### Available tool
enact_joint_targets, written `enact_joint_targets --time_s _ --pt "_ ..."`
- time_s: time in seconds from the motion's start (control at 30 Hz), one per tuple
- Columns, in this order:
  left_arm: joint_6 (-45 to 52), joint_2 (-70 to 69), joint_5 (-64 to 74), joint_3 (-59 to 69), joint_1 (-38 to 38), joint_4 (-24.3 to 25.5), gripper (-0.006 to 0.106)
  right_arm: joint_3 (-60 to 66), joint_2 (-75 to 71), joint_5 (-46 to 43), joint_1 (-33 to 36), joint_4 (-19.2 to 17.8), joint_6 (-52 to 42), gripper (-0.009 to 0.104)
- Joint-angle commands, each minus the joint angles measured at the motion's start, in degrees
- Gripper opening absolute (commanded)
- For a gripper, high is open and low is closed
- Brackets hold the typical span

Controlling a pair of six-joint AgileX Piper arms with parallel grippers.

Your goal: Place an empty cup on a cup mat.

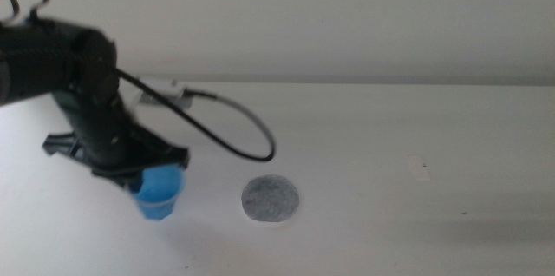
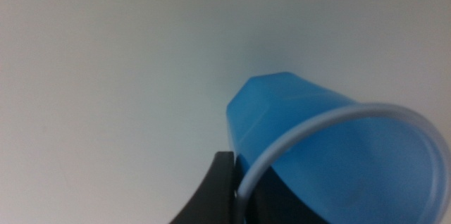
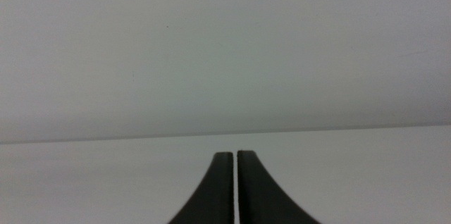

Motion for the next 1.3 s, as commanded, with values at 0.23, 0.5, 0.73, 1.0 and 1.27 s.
enact_joint_targets --time_s 0.23,0.5,0.73,1.0,1.27 --pt "-9.53 4.97 9.09 -16.91 -14.80 -2.01 -0.002 1.99 -2.07 -0.30 0.02 -0.57 -0.06 -0.002" --pt "-10.83 13.13 9.26 -23.88 -19.99 -2.01 -0.002 1.99 -2.07 -0.30 0.02 -0.57 -0.06 -0.002" --pt "-10.83 14.89 6.62 -23.88 -20.35 -3.12 -0.002 1.99 -2.07 -0.30 0.02 -0.57 -0.06 -0.002" --pt "-10.99 16.01 4.14 -23.88 -20.35 -2.45 -0.002 1.99 -2.07 -0.30 0.02 -0.57 -0.06 -0.002" --pt "-10.99 19.34 3.92 -23.88 -20.35 -2.45 -0.002 1.99 -2.07 -0.30 0.02 -0.57 -0.06 -0.002"
